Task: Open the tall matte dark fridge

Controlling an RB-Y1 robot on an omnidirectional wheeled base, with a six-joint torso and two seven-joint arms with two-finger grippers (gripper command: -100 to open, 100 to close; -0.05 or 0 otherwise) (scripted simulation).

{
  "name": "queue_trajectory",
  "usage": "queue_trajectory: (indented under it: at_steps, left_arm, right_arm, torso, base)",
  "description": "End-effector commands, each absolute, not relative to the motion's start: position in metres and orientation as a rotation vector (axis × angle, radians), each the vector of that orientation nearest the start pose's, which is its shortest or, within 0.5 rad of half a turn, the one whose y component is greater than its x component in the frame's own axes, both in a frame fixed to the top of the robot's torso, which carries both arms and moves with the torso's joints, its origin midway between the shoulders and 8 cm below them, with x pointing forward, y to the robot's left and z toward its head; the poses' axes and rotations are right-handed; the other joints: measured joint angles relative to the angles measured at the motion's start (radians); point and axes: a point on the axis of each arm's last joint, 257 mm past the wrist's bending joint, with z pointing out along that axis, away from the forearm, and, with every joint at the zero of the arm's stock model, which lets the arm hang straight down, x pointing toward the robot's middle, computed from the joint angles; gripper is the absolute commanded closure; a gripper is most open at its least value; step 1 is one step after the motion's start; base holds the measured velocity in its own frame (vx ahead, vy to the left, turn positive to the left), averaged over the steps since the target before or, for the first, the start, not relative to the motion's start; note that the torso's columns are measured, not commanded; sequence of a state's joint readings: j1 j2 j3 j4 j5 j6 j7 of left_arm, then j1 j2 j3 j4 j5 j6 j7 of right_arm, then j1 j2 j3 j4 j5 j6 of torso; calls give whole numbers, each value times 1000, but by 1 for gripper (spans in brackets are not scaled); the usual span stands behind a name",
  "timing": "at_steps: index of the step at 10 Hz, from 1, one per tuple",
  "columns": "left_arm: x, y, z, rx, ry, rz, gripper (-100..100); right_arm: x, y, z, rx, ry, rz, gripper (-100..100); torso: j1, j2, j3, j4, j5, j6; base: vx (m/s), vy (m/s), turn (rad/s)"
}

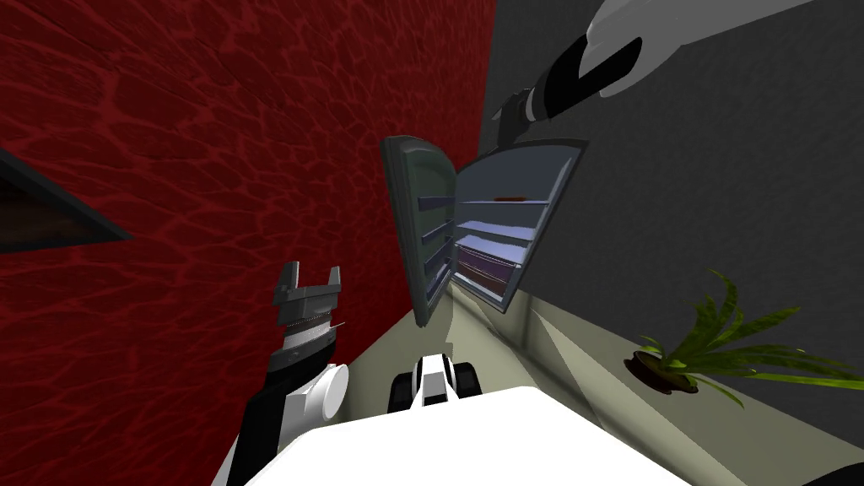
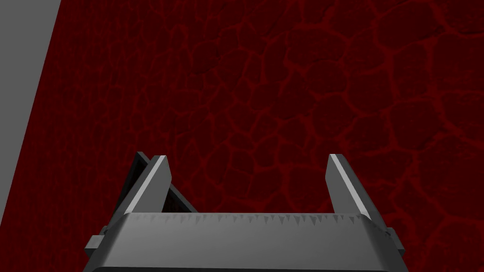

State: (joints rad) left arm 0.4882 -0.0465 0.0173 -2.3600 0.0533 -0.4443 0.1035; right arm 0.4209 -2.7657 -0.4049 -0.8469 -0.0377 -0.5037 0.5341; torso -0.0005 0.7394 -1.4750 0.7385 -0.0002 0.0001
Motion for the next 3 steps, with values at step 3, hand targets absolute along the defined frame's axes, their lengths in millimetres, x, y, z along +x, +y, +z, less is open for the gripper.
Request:
queue_trajectory:
  at_steps: [3]
  left_arm:
    - [334,293,53,-726,484,-1427,0]
  right_arm:
    - [589,-316,434,-1331,1085,-1116,0]
  torso:
    - [0,-2,-1,-1,0,0]
  base:
    - [0,0,0]
